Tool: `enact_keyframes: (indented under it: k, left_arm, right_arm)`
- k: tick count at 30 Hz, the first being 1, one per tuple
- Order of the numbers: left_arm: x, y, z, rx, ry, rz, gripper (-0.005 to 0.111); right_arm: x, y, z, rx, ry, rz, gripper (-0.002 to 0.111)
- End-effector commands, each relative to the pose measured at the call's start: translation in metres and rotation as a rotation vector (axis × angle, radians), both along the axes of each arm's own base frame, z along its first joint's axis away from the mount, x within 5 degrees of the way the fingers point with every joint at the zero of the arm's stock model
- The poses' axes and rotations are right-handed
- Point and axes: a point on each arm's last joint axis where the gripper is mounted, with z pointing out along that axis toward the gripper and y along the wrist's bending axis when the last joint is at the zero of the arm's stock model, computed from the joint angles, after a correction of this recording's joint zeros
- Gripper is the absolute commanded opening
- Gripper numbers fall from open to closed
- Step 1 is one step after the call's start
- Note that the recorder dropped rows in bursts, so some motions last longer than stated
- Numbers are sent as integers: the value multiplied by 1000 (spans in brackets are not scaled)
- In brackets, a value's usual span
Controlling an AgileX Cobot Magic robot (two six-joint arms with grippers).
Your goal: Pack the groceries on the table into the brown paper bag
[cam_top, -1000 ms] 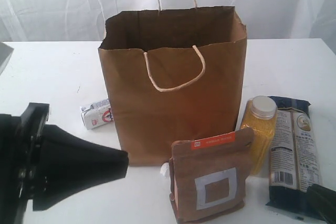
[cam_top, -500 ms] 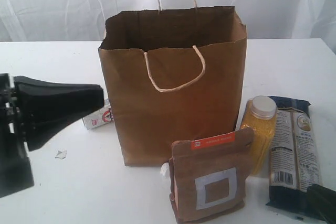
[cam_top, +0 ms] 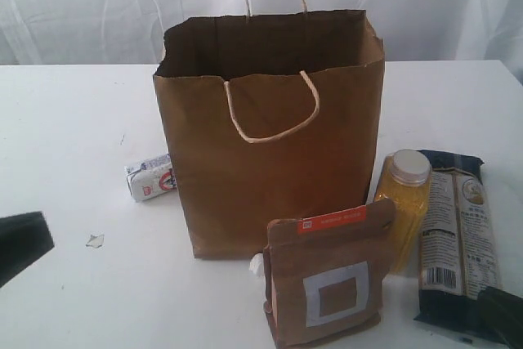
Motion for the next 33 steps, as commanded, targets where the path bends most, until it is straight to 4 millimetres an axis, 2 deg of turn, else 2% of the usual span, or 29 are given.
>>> enact_keyframes:
  k: [1,6,21,25,30,33]
  left_arm:
    - [-11,13,-20,-63,3,17,0]
    - [-13,20,-29,-131,56,55,0]
    - [-20,16,-28,-141,44,-29,0]
    - [-23,14,-30,50,-120,-73,0]
    - [-16,20,-22,62,-109,28,0]
    - [-15,21,-26,87,-66,43,0]
  right_arm:
    - [0,0,-1,6,-5,-5,0]
    - [0,0,-1,6,-5,-5,0]
    - [0,0,-1,6,-5,-5,0]
    - [0,0,-1,6,-5,-5,0]
    - [0,0,-1,20,3,-9,0]
    - [0,0,-1,20,3,-9,0]
